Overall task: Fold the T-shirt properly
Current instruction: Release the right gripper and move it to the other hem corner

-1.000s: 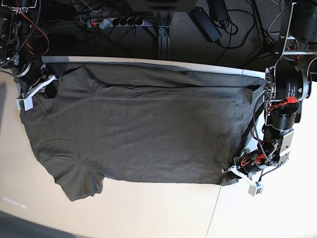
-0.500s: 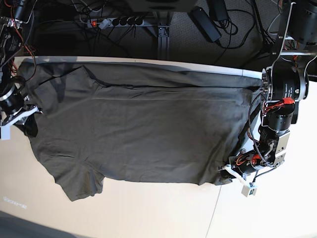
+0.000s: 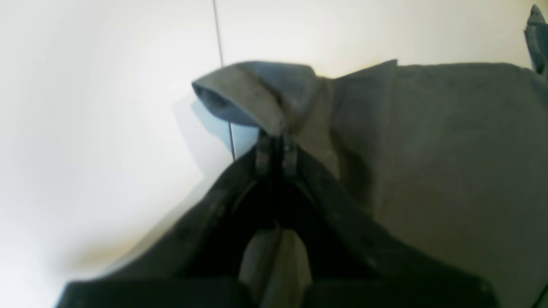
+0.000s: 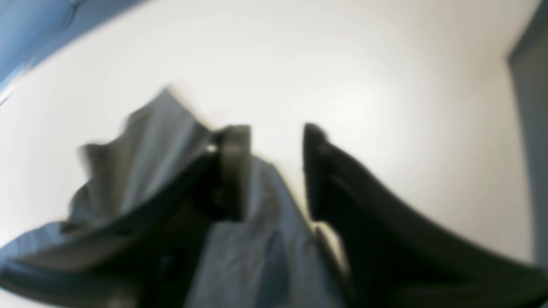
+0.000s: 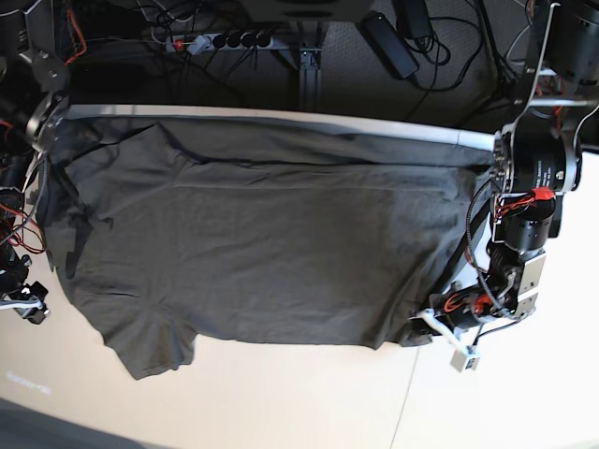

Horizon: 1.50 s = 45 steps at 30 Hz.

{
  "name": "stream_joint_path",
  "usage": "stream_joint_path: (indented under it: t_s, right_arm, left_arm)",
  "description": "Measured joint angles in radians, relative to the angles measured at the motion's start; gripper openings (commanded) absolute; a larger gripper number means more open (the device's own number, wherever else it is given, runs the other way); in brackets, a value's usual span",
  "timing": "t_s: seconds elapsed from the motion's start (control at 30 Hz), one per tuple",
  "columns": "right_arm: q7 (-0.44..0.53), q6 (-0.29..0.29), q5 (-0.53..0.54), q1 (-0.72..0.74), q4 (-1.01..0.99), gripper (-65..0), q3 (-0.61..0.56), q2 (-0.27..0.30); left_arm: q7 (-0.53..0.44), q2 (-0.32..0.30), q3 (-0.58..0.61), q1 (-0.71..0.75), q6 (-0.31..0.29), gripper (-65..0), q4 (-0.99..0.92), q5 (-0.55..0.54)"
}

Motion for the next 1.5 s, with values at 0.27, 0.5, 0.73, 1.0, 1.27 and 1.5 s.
stream_joint_path:
  t_s: [0.27, 0.5, 0.73, 1.0, 1.27, 1.5]
  right_arm:
    - [0.035, -0.014, -0.048, 0.076, -0.325, -34.0, 0.002, 0.067]
    - [0.063, 0.001, -0.042, 0.055, -0.329, -34.0, 0.002, 0.04]
    - [0.08, 0.01, -0.043, 0.067, -0.324, -34.0, -0.049, -0.008]
    - [0.095, 0.011, -0.043, 0.112, -0.319, -34.0, -0.292, -0.067]
    - [0.097, 0.024, -0.032, 0.116, -0.317, -38.6, -0.364, -0.072]
    - [0.131, 0.03, -0.12, 0.108, -0.294, -65.0, -0.366, -0.063]
  left_arm:
    - [0.013, -0.017, 0.0, 0.0, -0.004, -65.0, 0.0, -0.014]
    - [0.015, -0.026, 0.0, 0.003, -0.004, -65.0, 0.0, -0.043]
    - [0.019, -0.026, 0.0, 0.003, -0.004, -65.0, 0.0, -0.051]
    - [0.019, -0.025, 0.0, 0.003, -0.004, -65.0, 0.0, -0.054]
    - [0.019, -0.026, 0.0, 0.003, -0.004, -65.0, 0.0, -0.054]
    - [0.019, -0.026, 0.0, 0.003, -0.004, -65.0, -0.001, -0.064]
